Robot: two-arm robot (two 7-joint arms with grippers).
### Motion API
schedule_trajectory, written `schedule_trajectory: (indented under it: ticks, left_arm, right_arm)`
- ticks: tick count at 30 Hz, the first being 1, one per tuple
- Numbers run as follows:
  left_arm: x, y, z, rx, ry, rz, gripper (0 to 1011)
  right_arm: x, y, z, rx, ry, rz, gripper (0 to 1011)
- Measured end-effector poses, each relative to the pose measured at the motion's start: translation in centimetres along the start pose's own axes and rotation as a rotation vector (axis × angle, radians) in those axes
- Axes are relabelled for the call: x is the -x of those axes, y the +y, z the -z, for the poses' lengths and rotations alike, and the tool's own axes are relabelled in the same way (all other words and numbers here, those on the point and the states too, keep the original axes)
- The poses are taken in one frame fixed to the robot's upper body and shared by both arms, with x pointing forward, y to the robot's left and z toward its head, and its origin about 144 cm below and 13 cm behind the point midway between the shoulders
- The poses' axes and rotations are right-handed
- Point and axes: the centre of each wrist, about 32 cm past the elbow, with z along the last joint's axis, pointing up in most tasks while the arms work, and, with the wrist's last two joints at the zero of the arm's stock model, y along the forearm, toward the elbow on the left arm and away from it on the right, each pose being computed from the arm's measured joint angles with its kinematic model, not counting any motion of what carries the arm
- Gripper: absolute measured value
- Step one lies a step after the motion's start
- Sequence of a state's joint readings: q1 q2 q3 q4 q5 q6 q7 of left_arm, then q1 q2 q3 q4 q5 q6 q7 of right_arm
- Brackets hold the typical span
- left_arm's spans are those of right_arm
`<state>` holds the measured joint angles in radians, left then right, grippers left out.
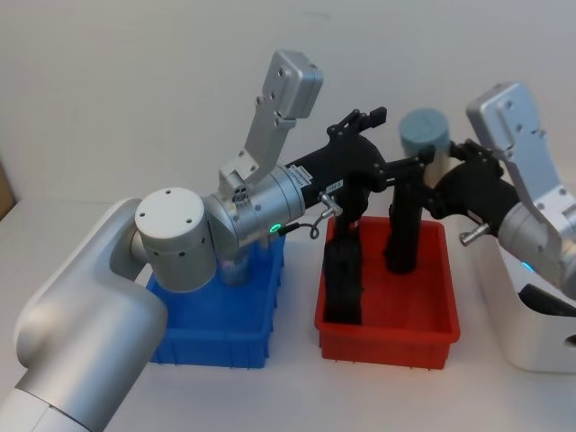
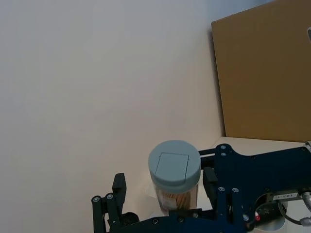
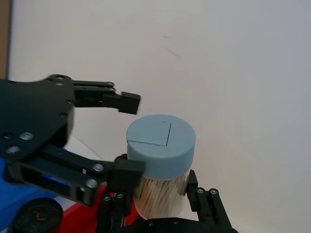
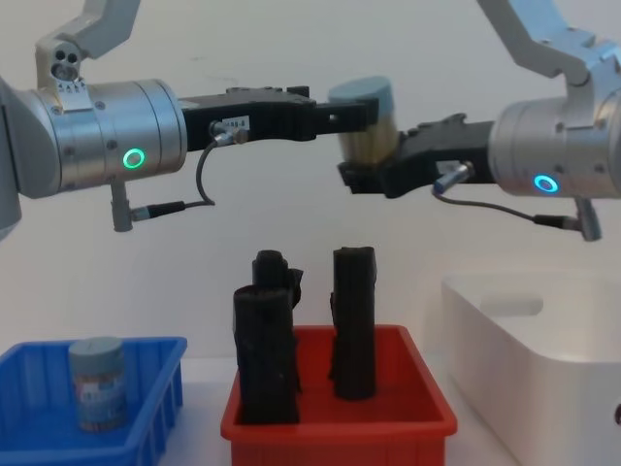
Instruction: Pick the cotton swabs from the blue box and place them into the white box.
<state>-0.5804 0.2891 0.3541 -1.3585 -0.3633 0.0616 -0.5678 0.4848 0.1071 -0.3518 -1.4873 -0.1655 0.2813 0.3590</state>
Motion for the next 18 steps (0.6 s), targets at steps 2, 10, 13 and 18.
schedule_trajectory:
  ticks: [2, 10, 13, 18]
  left_arm:
    - [0.0, 0.0, 0.0, 0.0, 0.0, 0.0, 1004]
    - [0.0, 0.0, 0.0, 0.0, 0.0, 0.0, 1004]
    - [0.0, 0.0, 0.0, 0.0, 0.0, 0.0, 1004]
    - [0.0, 0.0, 0.0, 0.0, 0.0, 0.0, 1004]
  right_arm:
    - [-0.1, -0.2, 0.1, 0.006, 0.004, 0.016, 641]
    - [-0.5, -1.4, 1.1, 0.039, 0.039, 0.115, 641]
    - [-0.7, -2.0, 1.6, 0.053, 0.058, 0.153, 641]
    - [-1.2, -2.9, 2.6, 0.083, 0.104, 0.223, 641]
